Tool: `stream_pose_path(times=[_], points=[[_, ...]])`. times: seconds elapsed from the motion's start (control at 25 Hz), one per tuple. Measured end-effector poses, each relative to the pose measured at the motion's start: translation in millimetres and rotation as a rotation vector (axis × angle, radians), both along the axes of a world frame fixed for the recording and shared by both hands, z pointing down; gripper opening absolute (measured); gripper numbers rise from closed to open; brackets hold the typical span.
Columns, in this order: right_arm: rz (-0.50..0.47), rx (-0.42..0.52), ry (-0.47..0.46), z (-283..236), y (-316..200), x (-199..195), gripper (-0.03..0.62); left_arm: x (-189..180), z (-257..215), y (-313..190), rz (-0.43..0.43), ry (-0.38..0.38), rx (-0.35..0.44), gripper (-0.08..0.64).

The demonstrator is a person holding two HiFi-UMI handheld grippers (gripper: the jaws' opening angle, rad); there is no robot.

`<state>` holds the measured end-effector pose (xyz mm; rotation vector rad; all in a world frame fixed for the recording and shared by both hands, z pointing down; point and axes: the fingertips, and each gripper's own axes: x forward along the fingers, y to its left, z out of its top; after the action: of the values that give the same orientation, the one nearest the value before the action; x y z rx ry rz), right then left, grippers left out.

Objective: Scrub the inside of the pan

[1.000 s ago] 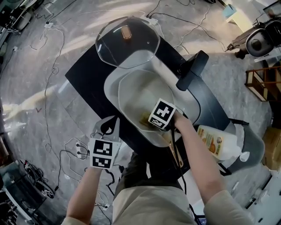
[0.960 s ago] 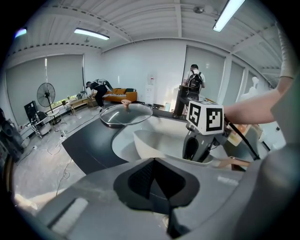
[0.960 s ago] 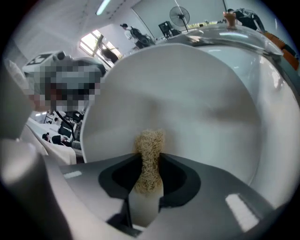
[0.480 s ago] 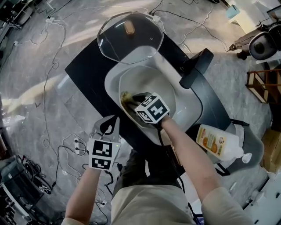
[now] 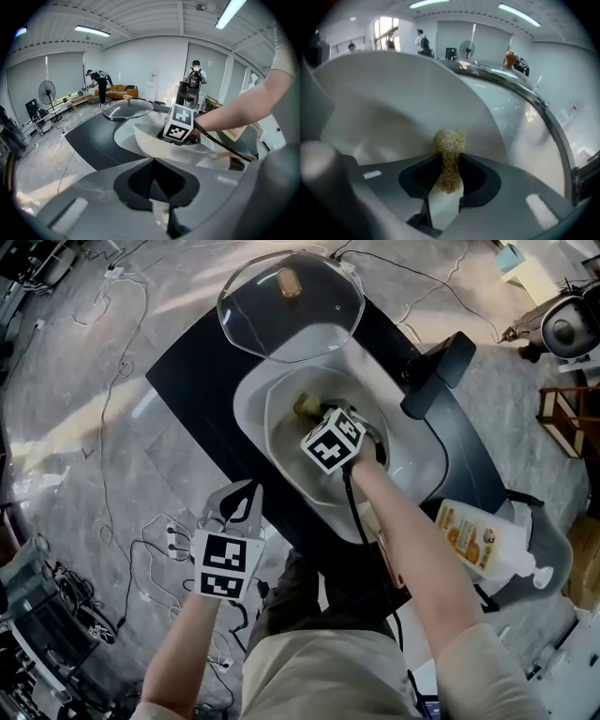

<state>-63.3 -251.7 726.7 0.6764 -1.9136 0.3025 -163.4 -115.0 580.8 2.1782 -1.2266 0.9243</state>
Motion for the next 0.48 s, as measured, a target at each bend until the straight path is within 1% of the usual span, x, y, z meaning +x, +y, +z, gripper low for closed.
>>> stream_pose_path(times=[0.08, 0.12, 0.24, 0.36, 0.48], points=[[-0.033, -0.012, 0.118, 13.8, 4.3, 24.6, 0.124, -0.9, -1.3, 0.1, 0.003, -0.002, 0.003, 0.002], [-0.035, -0.042, 0.161, 19.5, 9.5, 36.8, 0.124, -1.7, -2.0, 0.4, 0.003, -0.002, 0.004, 0.002], [-0.051, -0.18, 0.268, 28.3, 33.7, 71.0, 0.121, -2.4, -3.6, 1.4, 0.001, -0.002, 0.007, 0.002], [-0.098, -0.337, 0.317, 19.9, 63.9, 90.1, 0.121, 1.2, -5.7, 1.9, 0.003, 0.002, 0.014, 0.002], [-0.155, -0.488, 0.327, 4.9, 98.7, 91.6, 0.12, 4.4, -6.9, 3.4, 0.003, 0.003, 0.022, 0.002]])
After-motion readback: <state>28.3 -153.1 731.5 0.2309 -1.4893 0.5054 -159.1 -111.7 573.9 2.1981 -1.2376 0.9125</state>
